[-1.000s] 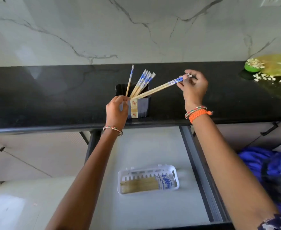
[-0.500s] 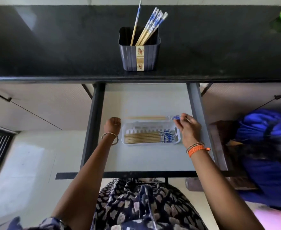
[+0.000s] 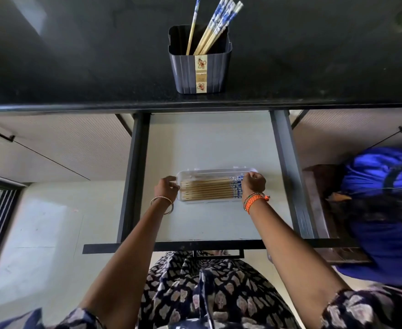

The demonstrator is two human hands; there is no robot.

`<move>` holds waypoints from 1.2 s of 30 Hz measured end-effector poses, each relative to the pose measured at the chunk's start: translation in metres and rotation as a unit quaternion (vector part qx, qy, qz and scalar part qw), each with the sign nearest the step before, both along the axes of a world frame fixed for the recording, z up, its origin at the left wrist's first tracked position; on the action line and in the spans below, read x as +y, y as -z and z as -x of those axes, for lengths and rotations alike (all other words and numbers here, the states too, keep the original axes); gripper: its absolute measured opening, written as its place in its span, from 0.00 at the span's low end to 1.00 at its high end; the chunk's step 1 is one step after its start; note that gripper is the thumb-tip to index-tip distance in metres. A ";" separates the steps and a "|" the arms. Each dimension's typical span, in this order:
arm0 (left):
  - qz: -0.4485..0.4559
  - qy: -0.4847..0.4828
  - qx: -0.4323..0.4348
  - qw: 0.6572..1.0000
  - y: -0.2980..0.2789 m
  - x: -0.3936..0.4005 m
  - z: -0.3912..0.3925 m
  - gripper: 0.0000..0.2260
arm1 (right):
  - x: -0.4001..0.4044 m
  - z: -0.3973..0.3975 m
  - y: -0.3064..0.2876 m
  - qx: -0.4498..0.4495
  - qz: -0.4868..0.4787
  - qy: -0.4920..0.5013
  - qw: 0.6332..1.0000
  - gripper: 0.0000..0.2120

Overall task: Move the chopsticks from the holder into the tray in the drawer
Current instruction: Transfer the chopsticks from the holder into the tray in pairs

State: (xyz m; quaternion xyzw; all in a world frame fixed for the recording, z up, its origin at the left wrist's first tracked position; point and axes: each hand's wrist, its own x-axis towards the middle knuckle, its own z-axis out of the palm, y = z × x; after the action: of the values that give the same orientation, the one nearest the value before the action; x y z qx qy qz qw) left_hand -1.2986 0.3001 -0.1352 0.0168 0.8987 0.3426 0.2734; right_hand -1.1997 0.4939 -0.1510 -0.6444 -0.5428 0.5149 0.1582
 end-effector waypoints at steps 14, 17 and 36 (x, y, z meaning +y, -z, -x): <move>0.002 -0.012 0.015 1.000 0.000 0.002 -0.002 0.15 | -0.009 0.004 -0.015 -0.181 0.018 -0.272 0.945 0.37; 0.003 -0.010 0.017 1.000 0.001 0.002 -0.002 0.15 | -0.011 -0.003 -0.018 -0.227 -0.041 -0.352 0.907 0.39; -0.120 -0.026 0.167 0.978 -0.062 0.031 0.044 0.09 | -0.001 0.040 -0.090 -0.101 -0.313 -0.402 0.855 0.13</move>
State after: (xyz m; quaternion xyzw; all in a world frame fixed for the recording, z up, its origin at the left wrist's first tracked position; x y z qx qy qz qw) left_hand -1.3426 0.3312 -0.0732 0.0833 0.8840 0.4476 0.1060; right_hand -1.2393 0.4932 -0.0611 -0.3354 -0.8997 0.2691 0.0750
